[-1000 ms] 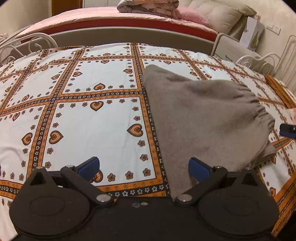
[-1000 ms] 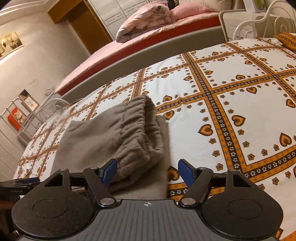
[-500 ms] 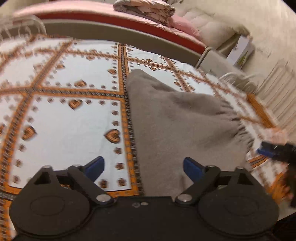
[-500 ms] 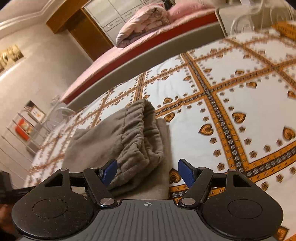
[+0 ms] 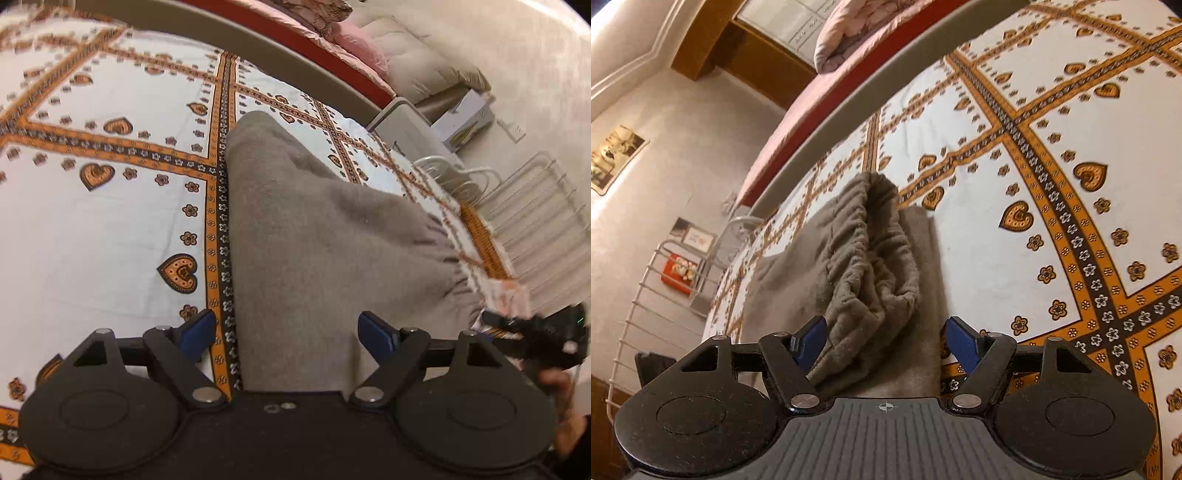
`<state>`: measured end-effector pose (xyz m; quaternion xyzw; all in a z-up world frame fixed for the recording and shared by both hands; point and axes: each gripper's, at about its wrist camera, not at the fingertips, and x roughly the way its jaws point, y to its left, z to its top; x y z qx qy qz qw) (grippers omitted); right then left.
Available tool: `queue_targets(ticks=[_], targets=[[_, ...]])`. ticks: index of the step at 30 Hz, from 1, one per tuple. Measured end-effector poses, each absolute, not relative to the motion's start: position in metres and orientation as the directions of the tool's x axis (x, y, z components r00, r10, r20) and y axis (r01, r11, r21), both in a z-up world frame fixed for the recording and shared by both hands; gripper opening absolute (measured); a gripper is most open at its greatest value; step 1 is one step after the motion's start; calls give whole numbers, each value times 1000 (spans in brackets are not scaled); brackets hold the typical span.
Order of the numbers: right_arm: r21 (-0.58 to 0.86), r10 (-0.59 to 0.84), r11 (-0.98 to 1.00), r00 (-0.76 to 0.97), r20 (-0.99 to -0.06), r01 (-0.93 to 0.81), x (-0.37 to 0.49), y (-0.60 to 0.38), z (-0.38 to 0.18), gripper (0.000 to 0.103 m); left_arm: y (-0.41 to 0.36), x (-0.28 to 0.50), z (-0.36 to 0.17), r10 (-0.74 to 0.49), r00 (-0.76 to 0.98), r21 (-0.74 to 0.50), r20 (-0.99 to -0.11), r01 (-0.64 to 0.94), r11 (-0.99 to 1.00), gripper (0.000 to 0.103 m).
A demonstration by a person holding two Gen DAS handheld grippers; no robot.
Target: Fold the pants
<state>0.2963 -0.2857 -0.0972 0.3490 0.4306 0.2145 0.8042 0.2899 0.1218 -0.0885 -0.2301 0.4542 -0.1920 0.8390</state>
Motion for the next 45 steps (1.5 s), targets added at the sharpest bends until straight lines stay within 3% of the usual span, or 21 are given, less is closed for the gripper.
queue_targets(ticks=[10,20,25,26,27,28,37,45], targets=[[812,717,584,473,-512,-6,318,-279,-122,72,128,314,-105,-647,496,-681,-580,141,718,75],[894,778,447,485,-399,18,353,-276,-141,72,123,338,-115,-715,474,-732,-514,192,654,75],[871,783,491,447,-433,-17,369,-261,-137,72,118,344,-115,-718,474,-732,-511,198,652,74],[860,777,509,446,-444,-32,370,-257,-135,70,118,346,-115,-718,474,-727,-511,208,654,72],[846,769,532,446,-458,-48,369,-253,-133,59,119,348,-116,-702,479,-708,-528,208,675,48],[835,762,547,447,-469,-56,369,-250,-134,57,122,350,-118,-683,485,-700,-546,183,690,31],[824,763,548,490,-421,-146,355,-248,-104,49,126,349,-103,-701,523,-735,-485,191,651,20],[824,777,521,523,-350,-224,406,-239,-75,48,134,402,-66,-688,611,-717,-391,266,644,20]])
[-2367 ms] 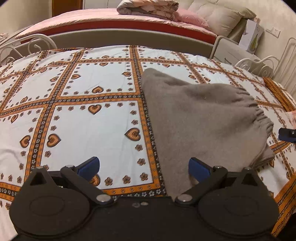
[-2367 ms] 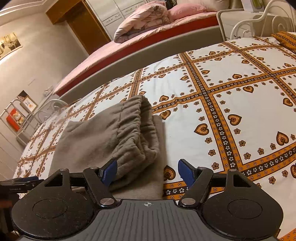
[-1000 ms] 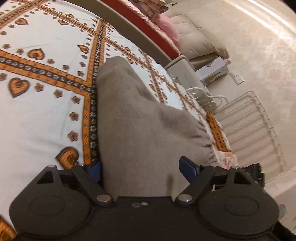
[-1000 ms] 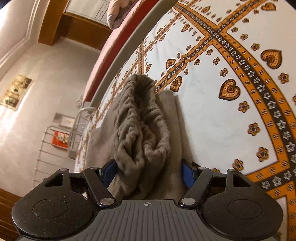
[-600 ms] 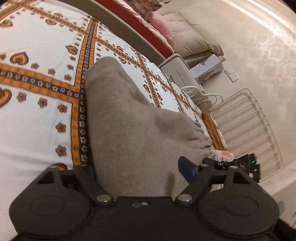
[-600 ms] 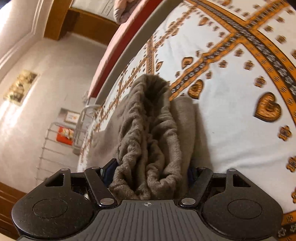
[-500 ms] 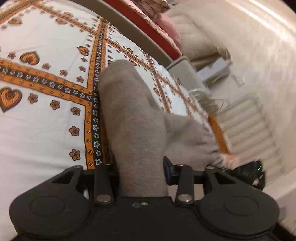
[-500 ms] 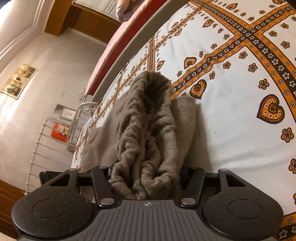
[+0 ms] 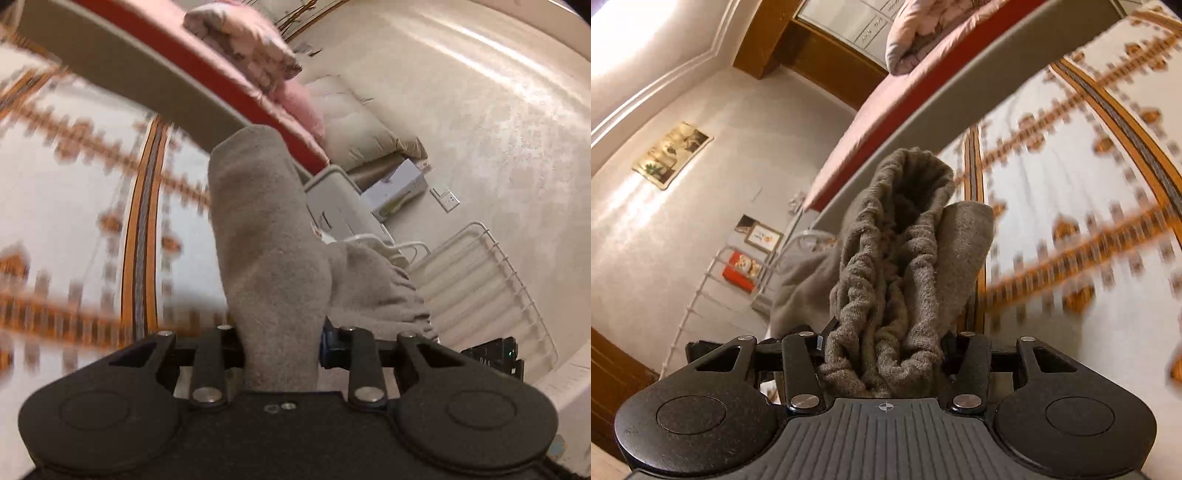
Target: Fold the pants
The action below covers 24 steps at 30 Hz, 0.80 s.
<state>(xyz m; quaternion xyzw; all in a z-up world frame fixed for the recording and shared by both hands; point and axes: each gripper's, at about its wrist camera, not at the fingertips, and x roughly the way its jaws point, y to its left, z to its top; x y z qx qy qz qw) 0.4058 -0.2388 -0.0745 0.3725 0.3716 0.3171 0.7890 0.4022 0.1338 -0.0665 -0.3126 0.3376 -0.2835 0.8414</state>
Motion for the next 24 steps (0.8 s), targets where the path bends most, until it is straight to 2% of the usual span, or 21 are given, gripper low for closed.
queue_targets(ticks=[3,4,5,6,7,8,9,10,13,15,17,18,19,21,24], targets=[[815,760,541,537,-367,-209,453,-239,-73,48,134,437,-77,-668,615,-698,-419,252,670,21],[800,746,564,542,-387,-205,468,-240,-76,48,131,447,-84,-649,618,-677,-444,244,695,25],[774,726,601,540,-425,-199,481,-239,-82,50,127,457,-93,-609,620,-628,-495,229,743,32],[745,692,648,529,-491,-158,493,-239,-95,62,118,463,-102,-529,617,-533,-583,201,822,53],[696,637,712,501,-586,-92,504,-235,-108,69,111,463,-106,-496,621,-473,-608,219,853,55],[648,602,757,478,-639,-87,507,-229,-118,70,106,456,-103,-486,650,-437,-584,252,863,56],[649,608,752,503,-614,-117,502,-230,-117,71,102,453,-96,-461,661,-403,-593,252,880,58],[666,620,736,520,-588,-125,498,-233,-113,71,100,448,-89,-430,663,-375,-612,235,897,70],[645,596,748,587,-548,-158,474,-241,-95,71,96,421,-71,-357,724,-273,-590,237,932,86],[588,562,786,618,-550,-191,456,-241,-87,71,93,404,-67,-298,745,-223,-597,203,953,90],[525,513,829,632,-581,-191,445,-238,-93,72,85,403,-77,-269,702,-167,-659,213,963,94],[489,478,857,608,-634,-164,448,-234,-103,87,81,405,-89,-245,678,-148,-693,199,969,97],[496,477,856,585,-655,-142,445,-232,-112,91,85,405,-95,-255,688,-175,-679,185,967,97],[543,487,833,612,-623,-111,440,-238,-110,92,89,399,-92,-258,711,-210,-654,158,965,97],[557,474,821,696,-540,-127,421,-251,-83,92,89,387,-77,-206,726,-162,-656,131,978,96]])
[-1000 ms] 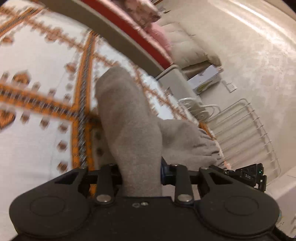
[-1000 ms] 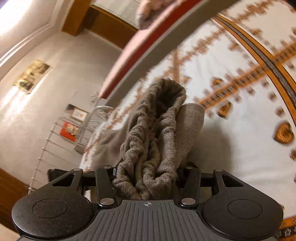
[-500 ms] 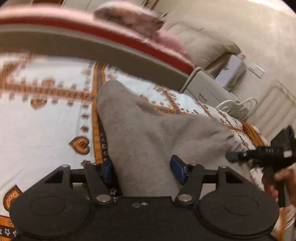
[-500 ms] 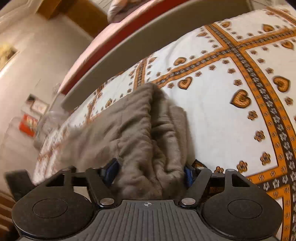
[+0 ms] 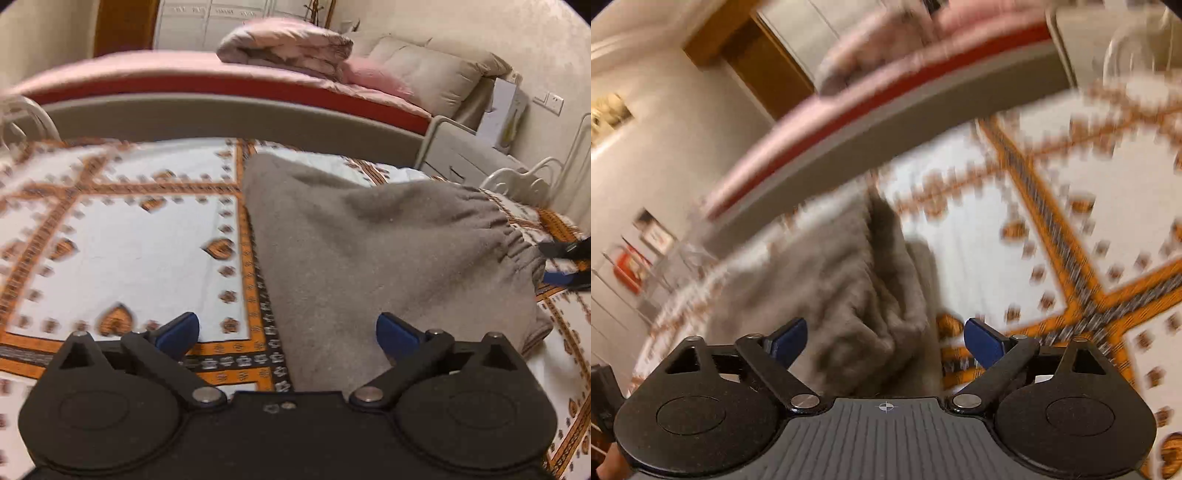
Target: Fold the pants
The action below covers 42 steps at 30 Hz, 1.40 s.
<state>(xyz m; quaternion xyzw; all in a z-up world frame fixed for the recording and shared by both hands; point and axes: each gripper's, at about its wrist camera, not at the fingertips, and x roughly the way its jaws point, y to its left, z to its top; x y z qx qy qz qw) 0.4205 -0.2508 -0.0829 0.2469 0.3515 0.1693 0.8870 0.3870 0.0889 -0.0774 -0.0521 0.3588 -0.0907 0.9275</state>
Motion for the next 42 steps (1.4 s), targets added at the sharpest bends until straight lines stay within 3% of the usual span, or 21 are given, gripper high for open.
queue_targets(ticks=[4,7,17,23,30,42], targets=[[540,460,829,727,-510,-146,387,-264,-66,92,100,360,-59,-184,752,-149,-633,114,982,97],[477,421,866,739,-526,-154,363,-265,-59,103,107,338,-51,-163,755,-140,-635,95,986,97],[297,316,940,752,-578,-167,270,-254,-40,103,104,242,-13,-131,781,-122,-611,70,990,97],[289,280,945,833,-478,-151,210,-248,-13,103,88,184,9,-109,842,-21,-529,115,993,97],[314,288,930,908,-305,-190,135,-228,19,103,80,122,29,-131,896,-74,-423,110,991,97],[21,301,951,909,-287,-308,67,-185,20,103,64,66,36,-120,940,16,-318,132,991,97]])
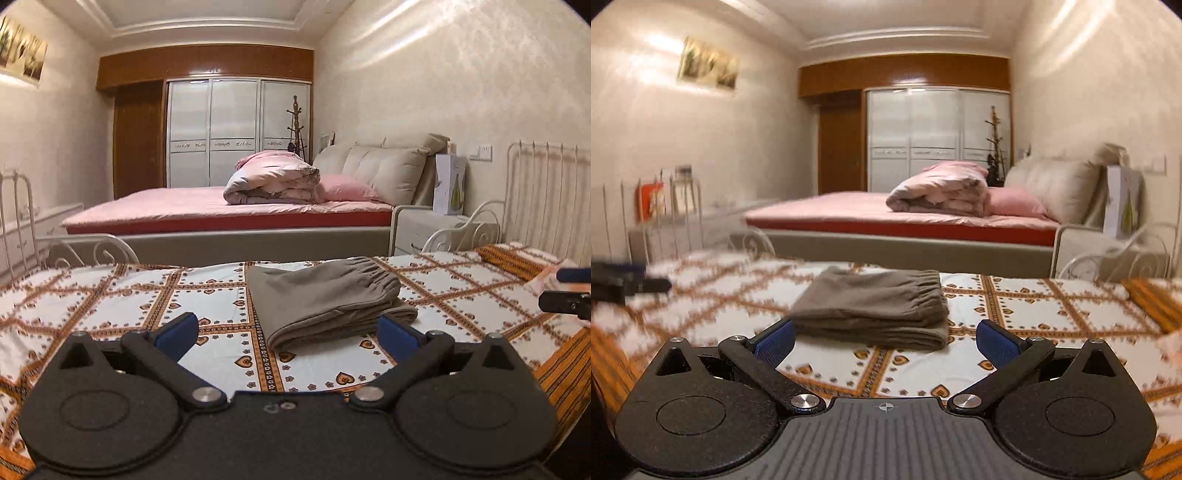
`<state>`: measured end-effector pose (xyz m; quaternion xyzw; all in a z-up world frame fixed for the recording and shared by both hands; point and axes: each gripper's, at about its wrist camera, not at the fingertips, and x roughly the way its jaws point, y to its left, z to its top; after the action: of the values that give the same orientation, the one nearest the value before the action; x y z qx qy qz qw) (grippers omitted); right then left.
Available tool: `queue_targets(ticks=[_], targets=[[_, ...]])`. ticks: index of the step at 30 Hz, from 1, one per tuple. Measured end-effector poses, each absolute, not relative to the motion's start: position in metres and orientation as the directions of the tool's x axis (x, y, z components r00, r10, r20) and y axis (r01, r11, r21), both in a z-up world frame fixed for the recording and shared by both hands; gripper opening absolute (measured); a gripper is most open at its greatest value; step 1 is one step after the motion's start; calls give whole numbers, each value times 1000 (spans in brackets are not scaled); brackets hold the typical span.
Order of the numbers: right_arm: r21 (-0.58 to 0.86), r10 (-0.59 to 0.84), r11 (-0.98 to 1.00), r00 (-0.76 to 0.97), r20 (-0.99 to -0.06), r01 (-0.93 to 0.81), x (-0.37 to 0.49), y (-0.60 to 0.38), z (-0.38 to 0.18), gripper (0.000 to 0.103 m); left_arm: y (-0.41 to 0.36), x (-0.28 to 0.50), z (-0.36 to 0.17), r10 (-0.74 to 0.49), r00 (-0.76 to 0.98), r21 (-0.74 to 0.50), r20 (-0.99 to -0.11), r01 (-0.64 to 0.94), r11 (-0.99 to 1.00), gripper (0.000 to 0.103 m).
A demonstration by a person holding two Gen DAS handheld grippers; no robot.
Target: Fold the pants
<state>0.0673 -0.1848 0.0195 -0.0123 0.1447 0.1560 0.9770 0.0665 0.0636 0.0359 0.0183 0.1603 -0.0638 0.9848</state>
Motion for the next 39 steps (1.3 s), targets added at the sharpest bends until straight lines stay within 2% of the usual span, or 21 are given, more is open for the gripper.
queue_targets(ticks=[8,19,39], targets=[[25,325,941,880,-345,-338,81,-174,4,103,56,81,26,-127,920,4,-370,139,990,97],[159,343,939,869,-358,-305,90,-189,6,103,47,77,22,-167,915,-19,-367,172,985,97],[163,353,935,856,-377,-314,94,-181,5,103,42,76,22,-201,908,-15,-367,210,978,97]])
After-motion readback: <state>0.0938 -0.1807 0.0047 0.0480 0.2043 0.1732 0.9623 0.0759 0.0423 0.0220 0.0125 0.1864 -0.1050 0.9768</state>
